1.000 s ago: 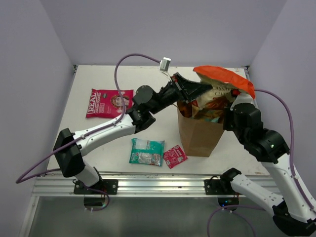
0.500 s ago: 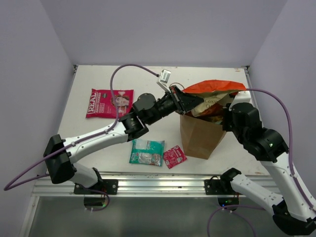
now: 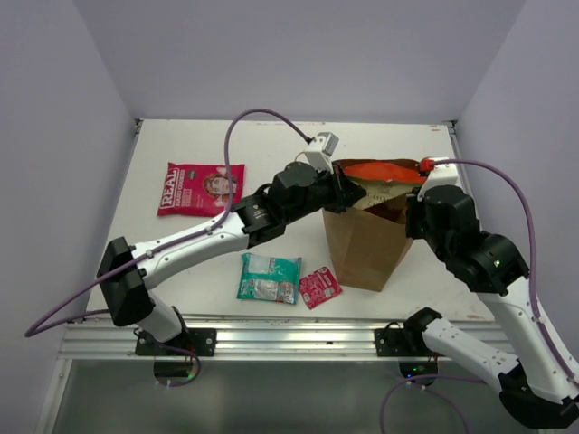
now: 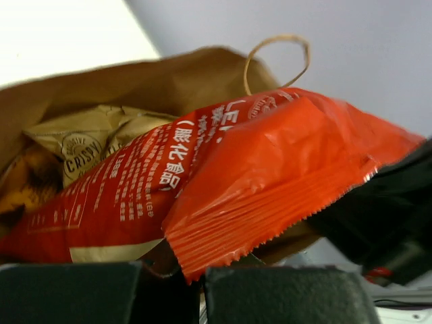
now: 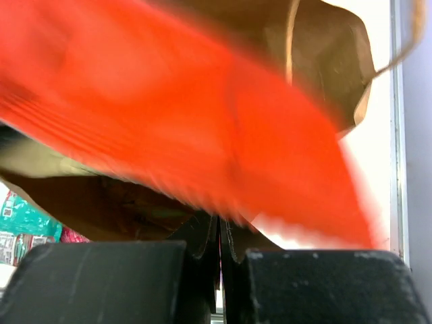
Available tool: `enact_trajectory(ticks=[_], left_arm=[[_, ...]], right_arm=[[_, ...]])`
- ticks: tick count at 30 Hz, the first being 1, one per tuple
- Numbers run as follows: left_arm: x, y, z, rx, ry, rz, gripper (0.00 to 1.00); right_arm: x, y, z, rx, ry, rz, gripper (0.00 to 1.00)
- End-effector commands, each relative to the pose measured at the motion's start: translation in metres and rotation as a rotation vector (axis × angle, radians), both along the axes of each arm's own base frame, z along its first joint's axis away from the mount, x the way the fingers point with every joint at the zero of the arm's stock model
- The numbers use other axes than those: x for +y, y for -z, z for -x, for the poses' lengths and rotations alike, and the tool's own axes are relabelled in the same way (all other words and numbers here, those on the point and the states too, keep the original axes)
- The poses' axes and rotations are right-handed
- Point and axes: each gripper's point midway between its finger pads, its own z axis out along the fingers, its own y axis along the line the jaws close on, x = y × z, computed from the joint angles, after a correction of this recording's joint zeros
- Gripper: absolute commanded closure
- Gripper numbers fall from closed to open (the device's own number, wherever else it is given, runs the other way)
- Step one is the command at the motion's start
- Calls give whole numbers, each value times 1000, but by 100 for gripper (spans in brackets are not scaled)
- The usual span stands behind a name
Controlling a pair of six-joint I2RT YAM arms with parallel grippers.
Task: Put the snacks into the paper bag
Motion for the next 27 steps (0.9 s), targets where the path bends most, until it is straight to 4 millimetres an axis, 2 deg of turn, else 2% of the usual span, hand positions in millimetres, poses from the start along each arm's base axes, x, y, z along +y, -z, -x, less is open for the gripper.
enact_trajectory(ticks=[1, 5, 8, 9, 10, 12, 13, 14, 15, 16, 17, 18, 19, 20, 21, 22, 24, 25, 26, 27], left_arm=[[8, 89, 2, 79, 15, -296, 100], [8, 92, 2, 43, 39, -340, 100], [-7, 88, 13, 36, 144, -317, 99], [-11, 85, 17, 34, 173, -303, 95], [-17, 76, 20, 17, 203, -274, 83], [-25, 45, 21, -69, 223, -206, 70], [-25, 31, 19, -111, 216, -184, 57], [-22, -1, 19, -189, 204, -141, 51], [-20, -25, 15, -247, 172, -104, 50], [-15, -58, 15, -317, 146, -51, 49], [-8, -88, 14, -388, 117, -21, 42], [1, -108, 8, -426, 59, 0, 42], [12, -130, 8, -462, 26, 20, 37], [22, -154, 8, -513, -6, 35, 37], [33, -164, 3, -521, -60, 27, 37], [49, -185, 7, -560, -91, 46, 38], [75, -198, 2, -578, -198, 45, 40], [97, -203, 2, -591, -262, 36, 41], [124, -201, -12, -566, -411, 15, 42], [140, -198, -16, -559, -484, -7, 44]], right_arm=[[3, -23, -1, -61, -17, -28, 100], [1, -24, -1, -63, -14, -21, 100], [2, -24, -2, -63, -16, -20, 100], [3, -23, -3, -60, -17, -19, 100], [3, -22, -3, -57, -17, -18, 100], [5, -21, -5, -54, -21, -19, 100], [5, -20, -5, -53, -21, -18, 100], [6, -19, -6, -48, -26, -16, 100], [7, -19, -6, -48, -27, -17, 100], [7, -19, -7, -48, -27, -17, 100], [7, -18, -7, -45, -27, -15, 100], [8, -18, -7, -44, -29, -16, 100], [8, -18, -8, -44, -29, -16, 100], [9, -18, -8, -43, -30, -16, 100], [9, -17, -9, -40, -31, -13, 100], [9, -17, -9, -40, -30, -14, 100], [10, -16, -10, -38, -31, -11, 100], [10, -16, -10, -39, -29, -12, 100], [10, -16, -11, -39, -30, -14, 100], [10, -16, -11, -38, -32, -13, 100]])
